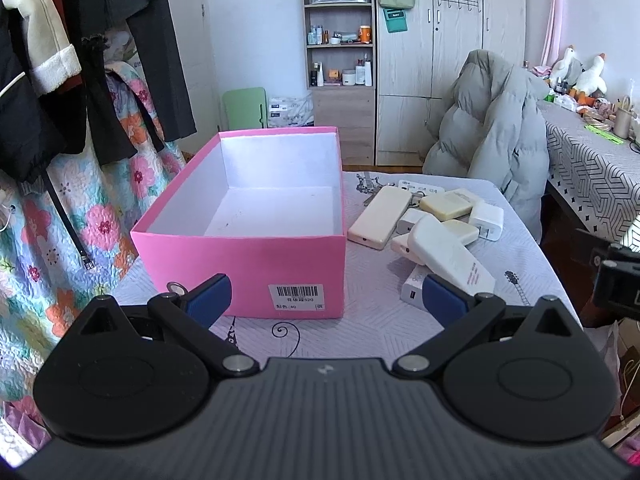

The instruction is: Organize rigid objects

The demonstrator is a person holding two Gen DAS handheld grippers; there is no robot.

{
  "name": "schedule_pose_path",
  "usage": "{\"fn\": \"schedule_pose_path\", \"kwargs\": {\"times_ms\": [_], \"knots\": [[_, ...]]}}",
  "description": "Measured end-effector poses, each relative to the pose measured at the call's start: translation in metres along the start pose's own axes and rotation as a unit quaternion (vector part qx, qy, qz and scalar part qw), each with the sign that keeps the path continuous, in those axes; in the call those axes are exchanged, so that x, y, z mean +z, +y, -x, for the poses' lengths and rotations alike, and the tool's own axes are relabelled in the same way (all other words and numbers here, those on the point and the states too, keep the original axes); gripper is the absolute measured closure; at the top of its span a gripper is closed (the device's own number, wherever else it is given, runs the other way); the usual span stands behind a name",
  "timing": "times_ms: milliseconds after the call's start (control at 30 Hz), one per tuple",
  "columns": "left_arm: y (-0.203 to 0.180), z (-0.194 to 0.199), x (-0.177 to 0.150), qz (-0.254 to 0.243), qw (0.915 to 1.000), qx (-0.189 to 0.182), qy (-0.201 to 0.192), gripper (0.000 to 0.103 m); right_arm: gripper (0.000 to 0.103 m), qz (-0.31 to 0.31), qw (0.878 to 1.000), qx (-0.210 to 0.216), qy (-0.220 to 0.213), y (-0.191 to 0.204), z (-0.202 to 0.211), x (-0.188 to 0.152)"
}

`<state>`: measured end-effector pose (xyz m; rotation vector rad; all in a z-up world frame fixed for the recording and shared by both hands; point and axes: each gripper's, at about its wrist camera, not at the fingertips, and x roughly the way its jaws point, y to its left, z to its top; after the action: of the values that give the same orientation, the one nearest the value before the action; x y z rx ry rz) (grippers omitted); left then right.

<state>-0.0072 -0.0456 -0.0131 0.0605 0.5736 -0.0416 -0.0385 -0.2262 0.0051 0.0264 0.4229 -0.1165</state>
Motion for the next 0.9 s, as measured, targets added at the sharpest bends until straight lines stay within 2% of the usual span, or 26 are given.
{"fn": "schedule_pose_path", "kwargs": {"times_ms": [500,700,900], "knots": [[0.007,-0.007,0.001,0.004,0.9999,0.005,0.013,0.0,0.0,0.007,1.0,0.008,0.018,0.007,-0.008,-0.003],[0.01,-0.014,-0.001,-0.001,0.9997,-0.008,0.023,0.0,0.0,0.005,1.0,0.01,0.025,0.008,-0.01,-0.003],[0.012,-0.017,0.001,-0.006,0.9997,-0.004,0.023,0.0,0.0,0.005,1.0,0.009,0.028,0.009,-0.01,-0.004]]}}
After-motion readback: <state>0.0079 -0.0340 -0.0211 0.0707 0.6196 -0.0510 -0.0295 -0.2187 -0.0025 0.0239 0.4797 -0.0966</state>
